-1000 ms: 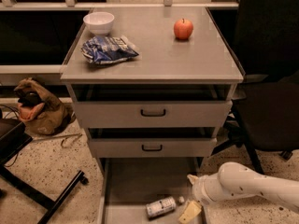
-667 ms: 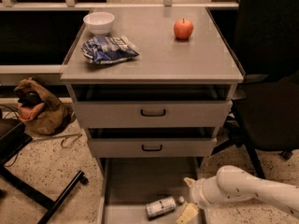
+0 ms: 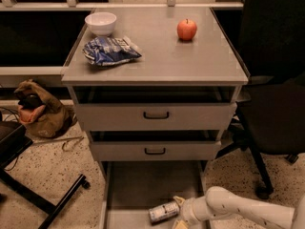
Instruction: Pick blue plastic bottle from bottom drawer and place on counter
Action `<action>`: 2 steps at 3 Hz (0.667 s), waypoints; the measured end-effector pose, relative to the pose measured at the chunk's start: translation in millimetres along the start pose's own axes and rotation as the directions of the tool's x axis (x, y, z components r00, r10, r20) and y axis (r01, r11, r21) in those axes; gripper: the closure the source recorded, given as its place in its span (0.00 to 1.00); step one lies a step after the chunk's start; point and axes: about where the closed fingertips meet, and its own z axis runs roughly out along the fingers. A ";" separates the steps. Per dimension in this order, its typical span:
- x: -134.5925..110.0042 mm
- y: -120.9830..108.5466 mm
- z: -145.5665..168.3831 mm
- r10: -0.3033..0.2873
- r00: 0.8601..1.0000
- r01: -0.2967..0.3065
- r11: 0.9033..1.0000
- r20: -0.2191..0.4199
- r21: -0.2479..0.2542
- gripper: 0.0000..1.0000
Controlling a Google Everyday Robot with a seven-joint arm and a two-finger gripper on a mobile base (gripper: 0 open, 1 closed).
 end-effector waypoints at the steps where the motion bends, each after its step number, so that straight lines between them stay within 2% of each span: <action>1: 1.9 -0.7 5.1 0.004 1.000 -0.004 1.000 0.002 -0.002 0.00; 2: 4.9 -14.5 26.7 -0.003 0.999 0.004 1.000 0.037 -0.022 0.00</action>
Offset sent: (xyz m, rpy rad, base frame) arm 0.0457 0.0297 -0.0726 0.1322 -0.0093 0.0293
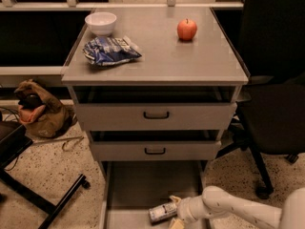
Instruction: Pick blue plastic bottle from bottom drawer and place on counter
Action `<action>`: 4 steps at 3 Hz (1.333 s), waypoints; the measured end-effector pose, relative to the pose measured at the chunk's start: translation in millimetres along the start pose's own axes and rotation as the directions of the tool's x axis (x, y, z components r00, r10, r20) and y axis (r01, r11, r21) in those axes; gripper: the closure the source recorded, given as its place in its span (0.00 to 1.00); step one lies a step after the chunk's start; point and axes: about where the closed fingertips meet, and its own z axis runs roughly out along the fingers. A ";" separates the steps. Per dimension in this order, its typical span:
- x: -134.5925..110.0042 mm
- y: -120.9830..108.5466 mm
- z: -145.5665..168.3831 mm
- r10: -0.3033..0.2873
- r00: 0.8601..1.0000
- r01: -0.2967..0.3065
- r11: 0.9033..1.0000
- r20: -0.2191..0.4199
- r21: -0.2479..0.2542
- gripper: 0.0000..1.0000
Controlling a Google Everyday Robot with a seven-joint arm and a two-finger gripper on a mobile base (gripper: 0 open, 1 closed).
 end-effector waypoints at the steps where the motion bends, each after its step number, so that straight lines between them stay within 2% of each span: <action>1: 10.3 -26.2 36.0 -0.016 0.999 0.016 1.000 0.037 -0.011 0.00; 2: 24.7 -45.9 57.4 -0.020 0.999 0.019 1.000 0.048 0.012 0.00; 3: 29.8 -61.8 64.8 -0.039 0.999 0.037 0.998 0.032 0.059 0.00; 4: 33.4 -72.8 65.4 -0.040 0.999 0.037 0.991 0.018 0.131 0.00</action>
Offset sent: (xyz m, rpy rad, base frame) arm 0.0575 0.0110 -0.1008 0.0367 -0.0671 -0.0345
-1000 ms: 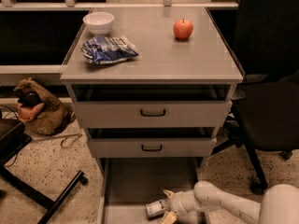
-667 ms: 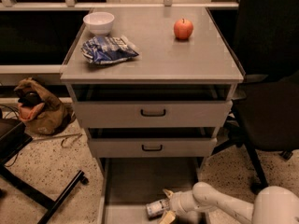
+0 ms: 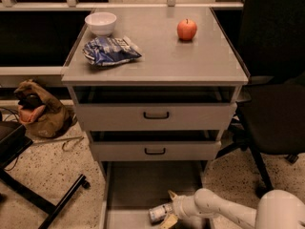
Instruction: Pick blue plastic bottle from bottom drawer and place on counter
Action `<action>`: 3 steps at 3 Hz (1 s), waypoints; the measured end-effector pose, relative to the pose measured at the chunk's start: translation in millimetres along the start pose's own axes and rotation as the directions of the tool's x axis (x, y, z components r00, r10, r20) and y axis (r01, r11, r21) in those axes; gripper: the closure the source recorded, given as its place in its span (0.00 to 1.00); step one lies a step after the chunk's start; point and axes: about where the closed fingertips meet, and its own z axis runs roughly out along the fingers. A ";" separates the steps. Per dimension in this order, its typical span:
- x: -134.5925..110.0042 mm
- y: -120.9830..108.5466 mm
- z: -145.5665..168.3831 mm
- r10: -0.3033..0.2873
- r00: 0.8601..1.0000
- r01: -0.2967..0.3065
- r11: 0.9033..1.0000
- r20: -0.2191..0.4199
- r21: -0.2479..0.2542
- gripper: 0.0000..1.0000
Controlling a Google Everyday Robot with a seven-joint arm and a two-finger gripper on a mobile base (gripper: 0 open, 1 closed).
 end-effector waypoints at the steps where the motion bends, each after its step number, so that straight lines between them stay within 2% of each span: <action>1: 6.4 -6.0 5.1 0.004 1.000 -0.004 0.999 -0.006 0.039 0.00; 3: 24.5 -13.0 19.0 0.026 1.000 -0.025 0.997 -0.005 0.071 0.00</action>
Offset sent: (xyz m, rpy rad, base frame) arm 0.0131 -0.0108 -0.0299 -0.0322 -0.0514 -0.0808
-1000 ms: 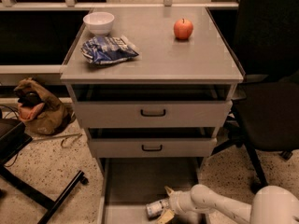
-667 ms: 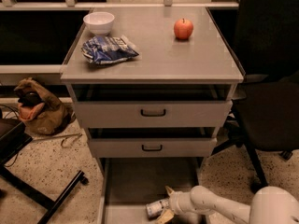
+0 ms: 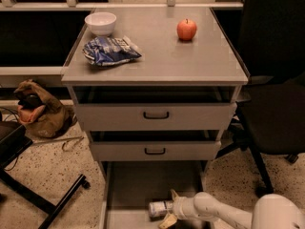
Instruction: Pick blue plastic bottle from bottom drawer and place on counter
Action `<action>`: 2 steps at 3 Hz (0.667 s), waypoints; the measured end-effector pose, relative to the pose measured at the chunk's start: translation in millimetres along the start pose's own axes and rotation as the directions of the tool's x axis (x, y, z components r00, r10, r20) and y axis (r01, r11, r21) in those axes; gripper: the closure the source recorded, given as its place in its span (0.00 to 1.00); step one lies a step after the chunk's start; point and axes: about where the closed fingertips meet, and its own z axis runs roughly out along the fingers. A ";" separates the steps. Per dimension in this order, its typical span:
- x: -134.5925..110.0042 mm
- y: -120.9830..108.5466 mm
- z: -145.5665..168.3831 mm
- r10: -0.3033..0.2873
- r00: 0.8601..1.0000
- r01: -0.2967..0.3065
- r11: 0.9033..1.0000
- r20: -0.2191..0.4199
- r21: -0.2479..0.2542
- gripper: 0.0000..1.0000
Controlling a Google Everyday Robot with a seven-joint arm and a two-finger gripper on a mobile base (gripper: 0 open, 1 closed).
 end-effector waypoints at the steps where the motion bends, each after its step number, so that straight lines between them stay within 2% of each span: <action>1: -1.2 0.2 -2.4 0.003 1.000 -0.003 1.000 0.000 0.000 0.18; 2: -1.2 0.2 -2.3 0.003 1.000 -0.003 1.000 0.000 0.000 0.42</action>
Offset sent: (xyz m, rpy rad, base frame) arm -0.0003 -0.0008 0.0025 0.0001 0.0019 -0.0023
